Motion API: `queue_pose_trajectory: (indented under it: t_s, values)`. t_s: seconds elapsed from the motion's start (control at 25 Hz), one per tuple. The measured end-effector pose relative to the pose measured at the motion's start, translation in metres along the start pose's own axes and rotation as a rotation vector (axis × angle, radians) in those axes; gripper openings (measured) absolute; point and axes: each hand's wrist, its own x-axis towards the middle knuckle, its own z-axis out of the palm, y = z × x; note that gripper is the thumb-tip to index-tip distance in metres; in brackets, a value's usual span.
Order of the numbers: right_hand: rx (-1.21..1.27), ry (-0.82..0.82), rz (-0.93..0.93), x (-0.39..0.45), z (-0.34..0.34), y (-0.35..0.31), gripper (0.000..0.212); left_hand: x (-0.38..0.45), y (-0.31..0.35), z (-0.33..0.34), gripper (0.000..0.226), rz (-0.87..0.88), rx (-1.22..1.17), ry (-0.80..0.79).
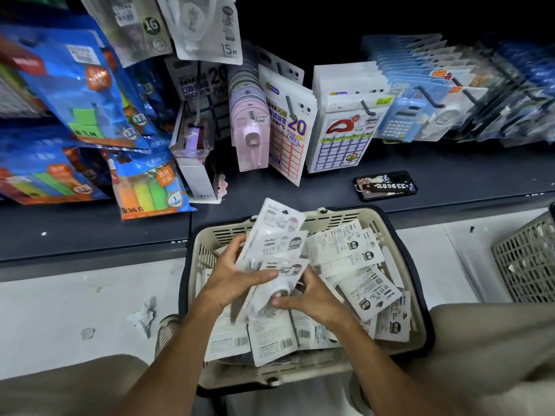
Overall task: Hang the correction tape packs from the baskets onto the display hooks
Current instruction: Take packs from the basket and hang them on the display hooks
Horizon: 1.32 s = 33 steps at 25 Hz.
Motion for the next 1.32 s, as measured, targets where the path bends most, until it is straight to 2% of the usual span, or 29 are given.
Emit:
queue_pose_trajectory:
  t_s: [0.08, 0.16, 0.28, 0.36, 0.48, 0.56, 0.72, 0.84, 0.92, 1.0, 1.16, 1.32]
  values:
    - [0.015, -0.022, -0.012, 0.002, 0.001, 0.006, 0.105, -0.002, -0.003, 0.001, 0.072, 0.034, -0.018, 0.036]
    - [0.014, -0.03, -0.015, 0.003, 0.0, 0.006, 0.112, 0.002, -0.001, 0.0, 0.078, 0.041, -0.001, 0.035]
    - [0.051, -0.023, 0.018, 0.005, 0.002, 0.009, 0.104, 0.004, -0.009, 0.008, 0.093, 0.021, 0.009, -0.028]
    - [0.094, 0.007, 0.049, 0.0, 0.009, 0.014, 0.1, -0.006, -0.028, 0.019, 0.108, -0.054, -0.001, -0.025]
    - [0.18, 0.072, 0.046, -0.006, 0.015, 0.015, 0.091, -0.014, -0.039, 0.028, 0.111, -0.138, -0.123, 0.063]
    - [0.255, 0.123, -0.037, -0.004, 0.014, -0.002, 0.078, -0.007, -0.027, 0.025, 0.107, -0.111, -0.259, 0.112]
    - [0.269, 0.238, -0.198, -0.007, 0.012, -0.081, 0.06, 0.001, 0.032, 0.025, 0.078, 0.058, -0.377, 0.203]
    - [0.255, 0.326, -0.36, -0.024, 0.013, -0.144, 0.033, -0.004, 0.088, 0.033, 0.076, 0.2, -0.437, 0.196]
    - [0.28, 0.351, -0.45, -0.038, 0.014, -0.181, 0.029, -0.013, 0.125, 0.035, 0.073, 0.272, -0.422, 0.165]
    - [0.274, 0.357, -0.513, -0.051, 0.019, -0.216, 0.034, -0.023, 0.165, 0.026, 0.074, 0.328, -0.356, 0.119]
    - [0.108, 0.277, -0.568, -0.071, 0.037, -0.283, 0.051, -0.054, 0.243, -0.011, 0.082, 0.416, -0.2, 0.032]
    - [0.13, 0.064, -0.514, -0.079, 0.055, -0.333, 0.043, -0.076, 0.282, -0.044, 0.075, 0.418, -0.189, 0.025]
